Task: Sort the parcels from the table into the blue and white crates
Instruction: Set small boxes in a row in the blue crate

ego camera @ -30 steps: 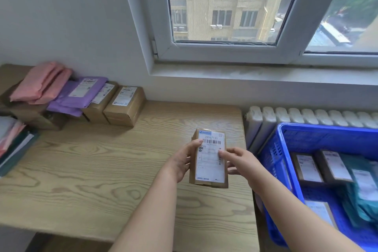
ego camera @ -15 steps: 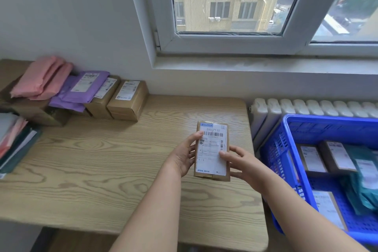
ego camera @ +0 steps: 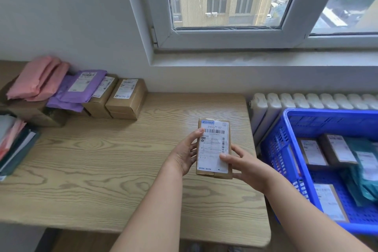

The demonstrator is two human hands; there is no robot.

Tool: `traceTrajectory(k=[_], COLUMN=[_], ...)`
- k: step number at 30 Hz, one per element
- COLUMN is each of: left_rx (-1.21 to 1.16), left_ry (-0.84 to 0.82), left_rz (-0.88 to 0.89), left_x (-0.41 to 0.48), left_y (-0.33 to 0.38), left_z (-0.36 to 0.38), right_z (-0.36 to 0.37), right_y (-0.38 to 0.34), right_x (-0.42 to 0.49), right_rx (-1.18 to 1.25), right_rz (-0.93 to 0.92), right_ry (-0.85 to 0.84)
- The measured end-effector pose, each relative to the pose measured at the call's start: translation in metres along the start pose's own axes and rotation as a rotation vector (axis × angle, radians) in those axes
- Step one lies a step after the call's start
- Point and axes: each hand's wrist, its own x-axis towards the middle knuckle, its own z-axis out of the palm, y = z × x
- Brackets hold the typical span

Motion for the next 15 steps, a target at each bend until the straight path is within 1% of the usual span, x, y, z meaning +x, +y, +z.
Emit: traceTrajectory(k=[8,12,15], left_rx=[0.023,0.121,0.184], left_ry=[-0.019,-0.023,-0.079], left_rz=[0.002,-0.008,-0.029], left_x=[0.005,0.009,0.010], left_y=[-0.001,-0.003,-0.003], left_z=[0.001,0.008,0.018], right_z=[-0.003,-0.004,-0.007], right_y=[0.000,0.003,0.003], right_x=[0.000,-0.005,-0.014], right_rx=[-0.003,-0.011,0.006], right_rz=[-0.003,0.011,-0.003], right_ry=[0.026,0.070,0.123])
